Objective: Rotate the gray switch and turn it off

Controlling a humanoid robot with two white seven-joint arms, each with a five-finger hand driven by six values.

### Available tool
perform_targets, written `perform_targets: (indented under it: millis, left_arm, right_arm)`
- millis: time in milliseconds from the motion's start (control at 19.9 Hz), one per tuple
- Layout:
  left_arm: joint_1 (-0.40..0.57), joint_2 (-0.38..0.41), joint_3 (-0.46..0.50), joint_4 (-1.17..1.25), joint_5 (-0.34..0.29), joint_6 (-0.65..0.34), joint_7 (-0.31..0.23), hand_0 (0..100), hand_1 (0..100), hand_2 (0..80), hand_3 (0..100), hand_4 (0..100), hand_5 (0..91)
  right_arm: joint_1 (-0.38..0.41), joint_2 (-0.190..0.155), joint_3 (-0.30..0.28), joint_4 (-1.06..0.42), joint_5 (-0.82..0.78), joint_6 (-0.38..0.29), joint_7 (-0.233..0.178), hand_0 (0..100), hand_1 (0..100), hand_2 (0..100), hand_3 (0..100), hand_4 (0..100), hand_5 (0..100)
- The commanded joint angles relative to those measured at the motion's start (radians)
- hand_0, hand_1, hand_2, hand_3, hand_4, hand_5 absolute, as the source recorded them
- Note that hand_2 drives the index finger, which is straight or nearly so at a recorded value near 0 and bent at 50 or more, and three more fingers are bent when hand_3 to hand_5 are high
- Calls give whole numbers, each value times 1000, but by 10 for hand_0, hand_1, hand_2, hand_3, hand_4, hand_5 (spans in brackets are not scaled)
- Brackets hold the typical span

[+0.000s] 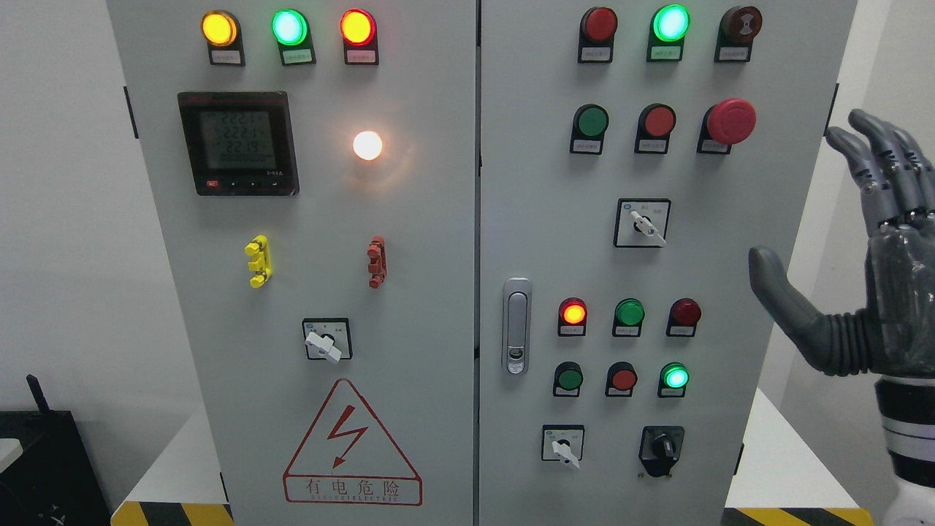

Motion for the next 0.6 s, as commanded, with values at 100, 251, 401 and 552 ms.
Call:
perform_targets:
  millis: [100,251,401,552]
  left_arm:
    - [0,0,32,0,0,0,0,120,389,0,0,0,0]
    - [0,0,32,0,0,0,0,120,389,0,0,0,0]
    - [0,0,32,0,0,0,0,120,389,0,0,0,0]
    - [0,0,32,0,0,0,0,120,389,0,0,0,0]
  right_arm:
    - [-1,27,16,43,-5,-2,2,347,249,100,432,276,213]
    - [-3,30,19,49,-5,2,5,350,255,115,478,341,329]
    - [-3,50,30,53,-5,4,5,354,261,136,566,513,614]
    - [-4,71,41,61,-5,5,5,365,271,184,616,632,784]
